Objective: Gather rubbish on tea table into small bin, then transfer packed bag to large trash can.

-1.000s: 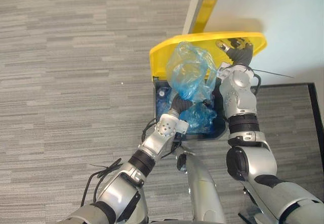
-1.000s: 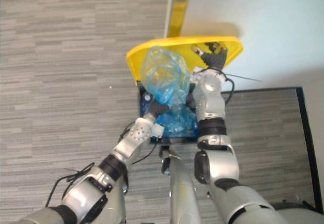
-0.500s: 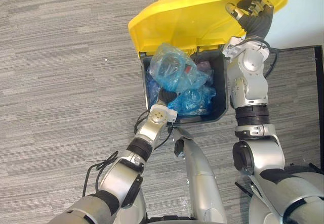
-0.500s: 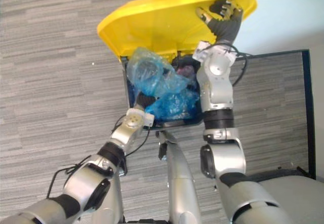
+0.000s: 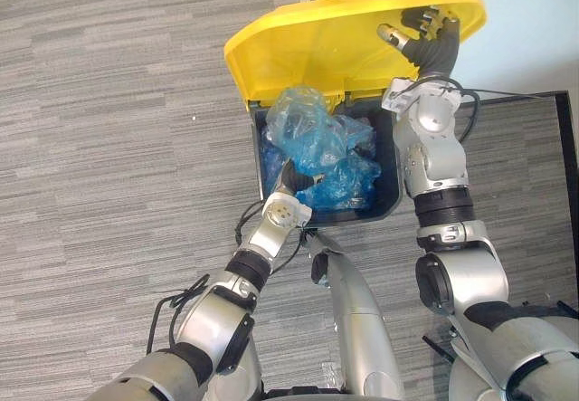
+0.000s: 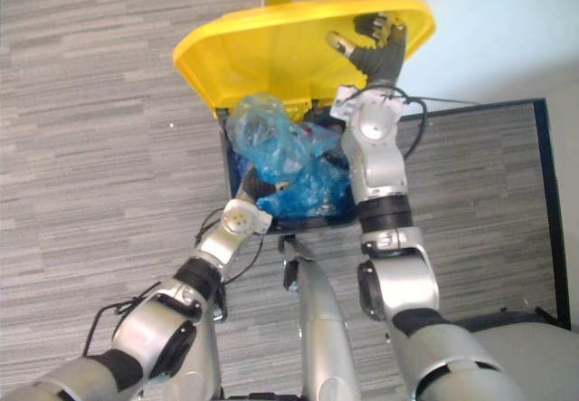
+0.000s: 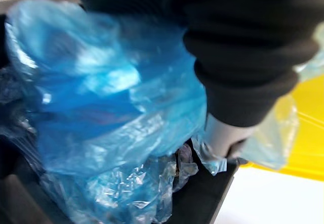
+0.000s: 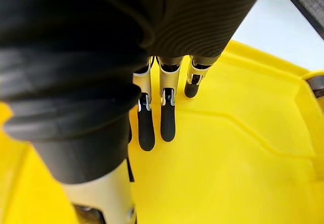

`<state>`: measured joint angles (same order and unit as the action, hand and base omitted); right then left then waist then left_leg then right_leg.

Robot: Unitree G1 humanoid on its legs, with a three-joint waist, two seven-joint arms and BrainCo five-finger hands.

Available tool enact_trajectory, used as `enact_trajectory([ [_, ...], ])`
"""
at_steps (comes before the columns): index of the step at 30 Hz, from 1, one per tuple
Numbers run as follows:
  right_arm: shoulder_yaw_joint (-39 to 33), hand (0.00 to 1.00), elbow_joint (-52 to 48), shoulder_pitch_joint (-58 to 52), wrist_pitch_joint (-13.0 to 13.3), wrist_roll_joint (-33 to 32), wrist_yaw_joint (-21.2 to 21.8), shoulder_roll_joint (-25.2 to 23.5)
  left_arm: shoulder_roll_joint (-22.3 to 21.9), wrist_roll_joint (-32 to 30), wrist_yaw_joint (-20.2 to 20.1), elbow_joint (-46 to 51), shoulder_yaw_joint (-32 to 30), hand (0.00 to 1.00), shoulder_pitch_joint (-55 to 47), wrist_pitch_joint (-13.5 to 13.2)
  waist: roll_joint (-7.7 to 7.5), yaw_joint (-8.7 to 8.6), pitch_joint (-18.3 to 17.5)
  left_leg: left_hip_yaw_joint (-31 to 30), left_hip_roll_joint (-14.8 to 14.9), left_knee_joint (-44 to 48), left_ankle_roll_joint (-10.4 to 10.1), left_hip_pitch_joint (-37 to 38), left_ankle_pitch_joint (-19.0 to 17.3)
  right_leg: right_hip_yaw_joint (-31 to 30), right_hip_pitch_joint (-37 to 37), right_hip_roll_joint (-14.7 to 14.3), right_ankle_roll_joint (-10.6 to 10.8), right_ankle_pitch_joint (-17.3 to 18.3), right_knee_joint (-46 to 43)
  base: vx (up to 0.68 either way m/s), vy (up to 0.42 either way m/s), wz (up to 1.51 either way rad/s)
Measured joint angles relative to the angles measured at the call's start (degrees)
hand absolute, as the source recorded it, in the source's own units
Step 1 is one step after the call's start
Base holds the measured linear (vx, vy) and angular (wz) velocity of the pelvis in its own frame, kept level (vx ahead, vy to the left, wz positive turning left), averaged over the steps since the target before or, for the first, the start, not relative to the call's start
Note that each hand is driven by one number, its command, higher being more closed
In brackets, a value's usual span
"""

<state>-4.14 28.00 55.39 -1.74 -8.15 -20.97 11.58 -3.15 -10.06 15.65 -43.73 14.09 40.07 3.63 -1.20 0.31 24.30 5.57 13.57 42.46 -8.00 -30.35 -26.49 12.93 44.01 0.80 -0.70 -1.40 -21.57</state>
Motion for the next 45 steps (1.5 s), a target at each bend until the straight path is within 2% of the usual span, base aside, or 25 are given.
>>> enact_trajectory([
  [5,1.1,0.00,-0.3,-5.5,0.1,2.9,1.7,-0.4,1.2,0.1,0.5,5.1,0.5,0.00,-3.7,-0.1,0.21,1.07,-0.3,-0.3,-0.3,-1.1,0.3,2.5,0.4,0.3,-2.4,0.2,0.1,0.2,0.1,-0.02,-0.033,0.07],
  [7,1.1,0.00,-0.4,-11.6,-0.1,3.9,2.7,-1.2,1.6,0.7,0.8,8.5,0.1,0.00,-8.1,-0.5,0.98,2.39,-1.3,-0.8,-0.5,-2.7,0.2,4.8,1.0,0.8,-4.6,0.3,0.2,0.5,0.6,0.00,-0.045,0.15],
  [9,1.0,0.00,-0.4,-15.1,-0.5,5.3,3.0,-2.1,1.8,1.3,0.9,10.4,-1.2,0.00,-11.3,-0.6,1.13,2.90,-2.4,-1.1,-0.7,-3.8,0.2,5.8,1.4,1.2,-5.4,0.5,0.1,0.9,0.6,0.01,-0.045,0.19],
  [12,0.9,0.00,-0.4,-22.7,-1.1,7.8,4.1,-4.1,2.8,2.8,1.0,13.3,-4.8,0.00,-19.5,-0.8,1.17,3.42,-3.6,-1.5,-1.5,-7.2,0.5,10.4,2.6,1.9,-8.9,1.4,0.0,2.3,0.3,0.03,-0.043,0.23],
  [13,0.9,0.00,-0.8,-26.8,-1.1,8.8,4.7,-5.0,3.0,4.0,0.9,13.9,-7.4,0.00,-23.8,-1.0,1.27,3.83,-5.7,-1.9,-1.6,-7.7,0.7,10.9,2.7,2.3,-9.1,1.8,0.1,3.0,-0.4,0.01,-0.028,0.14],
  [17,1.0,0.00,-2.9,-35.9,-1.4,12.8,6.0,-6.8,2.6,8.2,0.1,13.5,-15.3,0.00,-32.4,-1.3,1.19,4.47,-6.6,-2.9,-2.2,-9.0,1.1,15.4,2.9,3.1,-13.1,2.7,0.5,4.3,-1.5,0.02,-0.001,0.17],
  [22,1.4,0.00,-3.4,-44.1,-1.4,15.2,7.5,-9.5,1.8,10.3,0.0,5.3,-24.6,0.00,-37.4,-0.9,0.82,4.78,-8.2,-1.8,-3.5,-9.8,1.3,19.7,3.0,2.2,-16.2,3.8,0.9,4.6,-2.3,-0.02,0.029,-0.06],
  [23,2.1,0.00,-3.4,-47.1,-1.4,16.5,8.2,-10.0,2.1,10.2,-0.1,3.2,-25.7,0.00,-38.6,-0.4,0.45,4.81,-8.4,-0.9,-3.7,-10.3,1.2,21.8,3.1,1.7,-17.5,4.0,1.7,4.5,-2.2,-0.06,0.056,-0.17],
  [25,1.9,0.00,-3.5,-52.0,-1.2,17.3,9.1,-11.2,2.3,10.1,-0.2,0.3,-26.6,0.00,-39.1,-0.2,-0.44,4.51,-9.2,-0.4,-4.4,-11.5,0.4,23.7,4.1,0.8,-18.8,4.3,5.4,3.1,-1.1,-0.09,0.068,-0.17],
  [26,2.0,0.00,-3.3,-54.3,-1.2,17.6,9.5,-12.0,2.3,10.0,-0.3,-0.8,-27.2,0.00,-39.1,0.4,-0.77,4.24,-9.6,0.0,-3.8,-14.9,1.1,25.1,6.6,0.8,-20.6,3.9,13.9,0.6,3.2,-0.16,0.003,-0.21],
  [27,1.9,0.00,-2.5,-57.9,-0.8,19.4,9.8,-13.6,2.0,9.3,-1.0,-1.5,-27.4,0.00,-40.2,0.7,-0.62,3.23,-11.4,2.0,-2.4,-21.5,0.1,26.2,11.5,0.6,-18.4,4.7,8.7,2.6,-5.8,-0.16,-0.024,-0.16],
  [28,1.3,0.00,0.0,-59.6,-0.6,19.6,9.9,-14.2,2.0,9.0,-1.1,-2.5,-27.4,0.00,-40.4,0.7,-1.67,2.36,-11.7,1.9,-2.3,-25.1,0.0,28.7,13.3,-1.2,-17.3,5.5,3.6,5.9,-19.1,-0.19,-0.060,-0.12],
  [29,-0.5,0.00,4.4,-61.4,-0.7,20.0,10.1,-14.9,1.7,8.8,-1.2,-3.1,-27.1,0.00,-41.0,1.0,-2.04,1.94,-12.7,2.3,-1.9,-28.2,-0.4,30.4,14.9,-4.1,-18.7,6.0,3.9,7.8,-27.3,-0.12,-0.045,-0.08],
  [30,-1.6,0.00,7.9,-62.7,-0.8,20.4,10.2,-14.7,1.5,8.5,-1.3,-3.1,-26.8,0.00,-41.9,1.1,-3.16,1.95,-14.3,2.6,-1.9,-28.8,-1.0,30.4,15.4,-6.7,-21.3,6.8,4.4,8.5,-29.3,-0.10,-0.178,-0.23],
  [31,-4.3,0.00,13.0,-63.1,-0.9,21.7,9.9,-14.8,1.7,8.4,-1.3,-3.3,-27.1,0.00,-41.6,0.9,-5.23,2.26,-15.4,3.0,-2.4,-28.6,-1.3,30.2,15.4,-8.3,-25.4,7.0,6.1,12.6,-25.2,-0.05,-0.155,-0.20],
  [32,-4.7,0.00,13.5,-63.3,-0.9,21.7,9.9,-14.8,1.7,8.4,-1.3,-3.5,-27.3,0.00,-41.5,0.9,-5.34,2.23,-15.5,3.0,-2.4,-28.7,-1.4,30.2,15.4,-8.2,-25.7,6.7,6.0,12.8,-24.7,-0.11,-0.179,-0.50],
  [33,-7.4,0.00,17.0,-62.8,-1.0,21.6,9.4,-14.7,1.0,8.5,-1.3,-5.7,-29.1,0.00,-40.5,1.0,-3.40,3.10,-16.3,3.4,-1.4,-30.3,-0.3,30.4,16.2,-9.0,-28.7,3.5,6.3,13.5,-15.8,-0.10,-0.077,-1.02],
  [34,-8.3,0.00,18.3,-62.2,-1.1,21.6,8.4,-13.7,-1.1,8.6,-1.2,-6.6,-31.2,0.00,-40.8,1.1,-1.91,3.86,-17.8,5.1,-0.3,-32.2,1.8,30.0,17.4,-9.7,-31.9,2.2,3.6,16.2,-7.7,-0.12,-0.109,-1.07],
  [35,-8.4,0.00,18.4,-61.9,-1.1,21.7,8.5,-13.7,-1.0,8.7,-1.2,-6.7,-31.6,0.00,-40.7,1.1,-2.05,3.71,-17.9,5.6,-0.6,-32.3,0.7,29.9,17.7,-9.8,-32.3,2.9,2.4,18.2,-7.9,-0.09,-0.107,-0.87],
  [36,-9.4,0.00,20.3,-61.1,-1.1,21.3,8.5,-13.5,-0.9,8.9,-1.2,-8.4,-31.8,0.00,-39.8,1.3,-1.41,3.07,-17.7,6.5,-1.2,-33.0,-0.4,30.6,19.1,-10.1,-32.2,2.4,1.8,17.5,-6.8,-0.14,-0.120,-0.35],
  [37,-10.2,0.00,20.8,-61.1,-1.2,21.0,8.5,-13.4,-0.9,9.3,-1.3,-9.4,-31.8,0.00,-40.1,1.3,-0.79,3.05,-18.4,7.5,-1.0,-34.7,1.2,31.3,20.3,-10.3,-32.2,1.7,1.3,16.2,-5.3,-0.12,-0.088,-0.29],
  [42,-12.0,0.00,24.6,-59.9,-1.7,20.4,8.4,-12.4,-1.0,10.3,-1.2,-10.4,-33.5,0.00,-41.2,0.9,0.93,2.88,-19.8,6.8,-1.1,-38.4,2.7,32.5,22.6,-9.0,-35.1,1.6,2.7,13.6,1.3,-0.09,0.017,0.14],
  [45,-13.1,0.00,25.8,-59.9,-1.9,19.3,8.3,-12.5,-0.8,11.3,-1.1,-10.3,-35.6,0.00,-41.8,0.5,1.09,3.24,-20.3,6.6,-2.4,-39.8,2.2,32.5,23.0,-8.9,-36.6,2.4,4.0,11.7,4.4,-0.05,0.124,0.15],
])
